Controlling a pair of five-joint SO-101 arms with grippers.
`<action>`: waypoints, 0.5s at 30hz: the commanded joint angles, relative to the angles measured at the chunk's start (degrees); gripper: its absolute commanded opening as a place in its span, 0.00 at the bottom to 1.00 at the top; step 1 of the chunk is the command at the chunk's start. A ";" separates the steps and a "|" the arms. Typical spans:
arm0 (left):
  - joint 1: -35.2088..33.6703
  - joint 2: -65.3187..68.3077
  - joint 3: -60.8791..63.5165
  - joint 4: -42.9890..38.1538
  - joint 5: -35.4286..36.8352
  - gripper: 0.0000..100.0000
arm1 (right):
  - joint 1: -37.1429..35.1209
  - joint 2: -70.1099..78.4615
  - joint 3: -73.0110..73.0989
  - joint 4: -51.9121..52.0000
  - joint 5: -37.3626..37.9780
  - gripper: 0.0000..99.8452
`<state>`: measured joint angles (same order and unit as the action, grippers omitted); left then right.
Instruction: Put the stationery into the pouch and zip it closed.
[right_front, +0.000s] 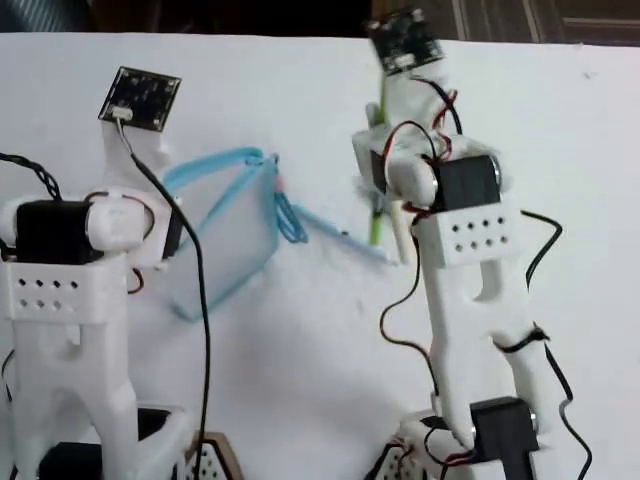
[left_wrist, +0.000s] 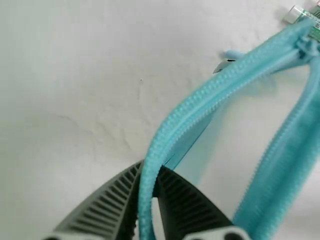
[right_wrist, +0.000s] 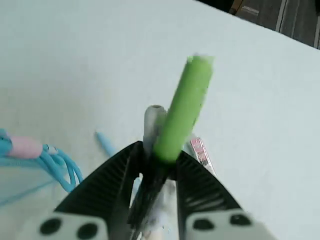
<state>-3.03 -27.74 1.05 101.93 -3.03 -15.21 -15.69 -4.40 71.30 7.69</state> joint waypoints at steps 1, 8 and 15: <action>-0.31 0.57 -0.62 -1.67 -0.62 0.02 | -0.04 -3.38 -0.79 -4.79 -6.59 0.02; -0.31 0.57 -0.62 -1.49 -0.62 0.02 | -5.14 -11.12 -1.05 -16.04 -12.48 0.02; -0.31 0.57 -0.62 -1.67 -0.62 0.02 | -11.56 -13.49 -9.41 -17.19 -15.12 0.02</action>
<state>-3.03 -27.74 1.05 101.93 -3.03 -25.23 -27.38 -8.79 55.47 -5.14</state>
